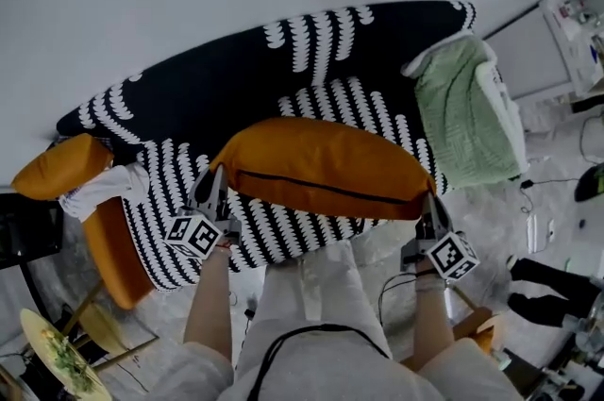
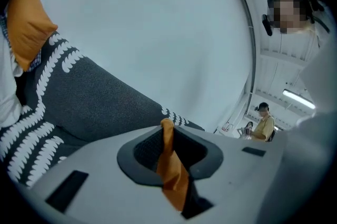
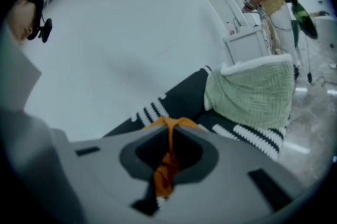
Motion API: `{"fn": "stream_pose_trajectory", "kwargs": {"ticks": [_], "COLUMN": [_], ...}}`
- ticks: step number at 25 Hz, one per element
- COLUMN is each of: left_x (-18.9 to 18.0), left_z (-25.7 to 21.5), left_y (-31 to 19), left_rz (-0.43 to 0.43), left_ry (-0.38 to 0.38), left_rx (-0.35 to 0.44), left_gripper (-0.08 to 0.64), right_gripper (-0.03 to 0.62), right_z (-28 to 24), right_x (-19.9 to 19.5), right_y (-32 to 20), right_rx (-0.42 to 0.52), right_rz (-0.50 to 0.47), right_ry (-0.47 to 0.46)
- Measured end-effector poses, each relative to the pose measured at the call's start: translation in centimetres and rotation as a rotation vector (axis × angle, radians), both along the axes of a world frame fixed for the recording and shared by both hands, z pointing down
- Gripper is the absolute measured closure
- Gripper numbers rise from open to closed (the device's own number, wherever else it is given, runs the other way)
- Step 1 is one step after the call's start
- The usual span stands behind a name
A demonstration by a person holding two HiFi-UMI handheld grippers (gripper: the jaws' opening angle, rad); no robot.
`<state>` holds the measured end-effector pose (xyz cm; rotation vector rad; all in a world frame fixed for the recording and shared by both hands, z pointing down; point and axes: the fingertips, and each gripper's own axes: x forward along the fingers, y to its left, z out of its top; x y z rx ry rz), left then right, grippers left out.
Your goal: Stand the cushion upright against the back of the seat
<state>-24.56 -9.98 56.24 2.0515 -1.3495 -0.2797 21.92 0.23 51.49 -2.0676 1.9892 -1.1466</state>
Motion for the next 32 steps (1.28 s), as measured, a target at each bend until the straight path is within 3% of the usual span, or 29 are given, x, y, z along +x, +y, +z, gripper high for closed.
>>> {"fn": "stream_pose_trajectory", "kwargs": {"ticks": [12, 32], "left_x": [4.0, 8.3], "left_z": [-2.4, -3.6], "left_y": [-2.7, -7.2], "left_rz": [-0.158, -0.247], "left_ry": [0.074, 0.075], "left_rx": [-0.016, -0.053], "left_gripper": [0.489, 0.489], "right_gripper": [0.555, 0.555], "right_z": [0.0, 0.9], "right_x": [3.5, 7.0], "right_y": [-10.9, -23.7], "right_rx": [0.011, -0.004], "right_rz": [-0.132, -0.245], "right_ry": [-0.055, -0.063]}}
